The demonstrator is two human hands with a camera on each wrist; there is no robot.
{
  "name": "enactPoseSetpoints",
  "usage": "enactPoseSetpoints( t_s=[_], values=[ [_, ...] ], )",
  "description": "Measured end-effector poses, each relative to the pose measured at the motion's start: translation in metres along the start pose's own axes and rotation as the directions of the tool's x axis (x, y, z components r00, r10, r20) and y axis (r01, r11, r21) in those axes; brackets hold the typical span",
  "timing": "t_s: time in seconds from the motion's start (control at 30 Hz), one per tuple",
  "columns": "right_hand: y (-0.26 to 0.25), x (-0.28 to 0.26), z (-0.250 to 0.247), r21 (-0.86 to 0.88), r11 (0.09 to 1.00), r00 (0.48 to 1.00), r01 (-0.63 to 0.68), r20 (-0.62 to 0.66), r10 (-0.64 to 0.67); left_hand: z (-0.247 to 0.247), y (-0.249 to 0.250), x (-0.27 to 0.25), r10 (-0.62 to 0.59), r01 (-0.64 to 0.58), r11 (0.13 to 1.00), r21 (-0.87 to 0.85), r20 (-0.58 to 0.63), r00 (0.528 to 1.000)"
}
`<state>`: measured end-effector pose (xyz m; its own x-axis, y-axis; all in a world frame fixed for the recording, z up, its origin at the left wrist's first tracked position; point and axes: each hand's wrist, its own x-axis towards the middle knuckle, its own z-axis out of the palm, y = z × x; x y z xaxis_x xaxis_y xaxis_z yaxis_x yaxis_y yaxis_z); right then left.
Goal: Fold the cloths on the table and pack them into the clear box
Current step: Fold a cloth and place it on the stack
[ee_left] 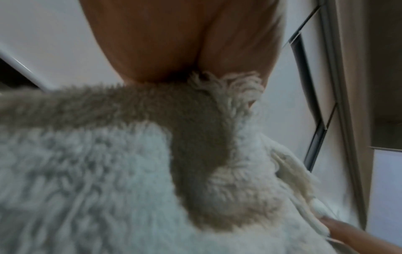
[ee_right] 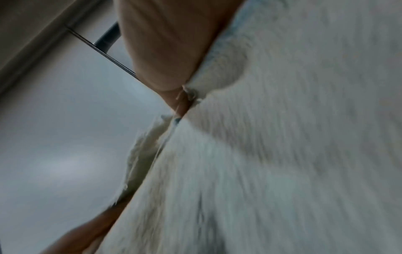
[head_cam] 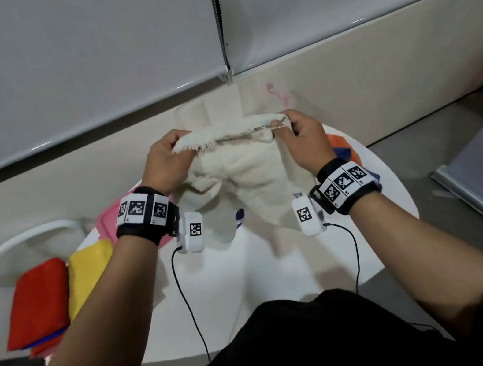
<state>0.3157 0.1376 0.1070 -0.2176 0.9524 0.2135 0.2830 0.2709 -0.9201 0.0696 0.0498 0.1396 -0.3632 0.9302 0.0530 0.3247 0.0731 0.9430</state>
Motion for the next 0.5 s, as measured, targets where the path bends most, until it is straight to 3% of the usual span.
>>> enactPoseSetpoints(
  t_s=[0.07,0.2,0.3,0.4,0.5],
  values=[
    [-0.008,-0.004,0.007,0.128,0.990,0.994,-0.060,0.097,0.048,-0.015,-0.007,-0.009,-0.009,0.009,1.000,0.002,-0.010,1.000],
    [-0.023,-0.012,0.027,0.042,0.988,0.952,-0.149,0.276,0.132,-0.030,-0.017,-0.024,-0.032,0.032,0.999,0.037,0.007,0.999],
    [-0.030,-0.023,0.041,0.101,0.968,0.910,-0.228,0.375,0.176,-0.037,-0.023,-0.031,-0.087,0.083,0.995,0.056,0.079,0.993],
    [-0.028,-0.027,0.045,0.135,0.970,0.862,-0.201,0.495,0.109,-0.046,-0.025,-0.038,-0.134,0.130,0.990,0.056,0.064,0.989],
    [-0.026,-0.026,0.048,0.010,0.992,0.812,-0.128,0.576,0.099,-0.054,-0.028,-0.046,-0.168,0.169,0.981,-0.090,0.025,0.986]
  ],
)
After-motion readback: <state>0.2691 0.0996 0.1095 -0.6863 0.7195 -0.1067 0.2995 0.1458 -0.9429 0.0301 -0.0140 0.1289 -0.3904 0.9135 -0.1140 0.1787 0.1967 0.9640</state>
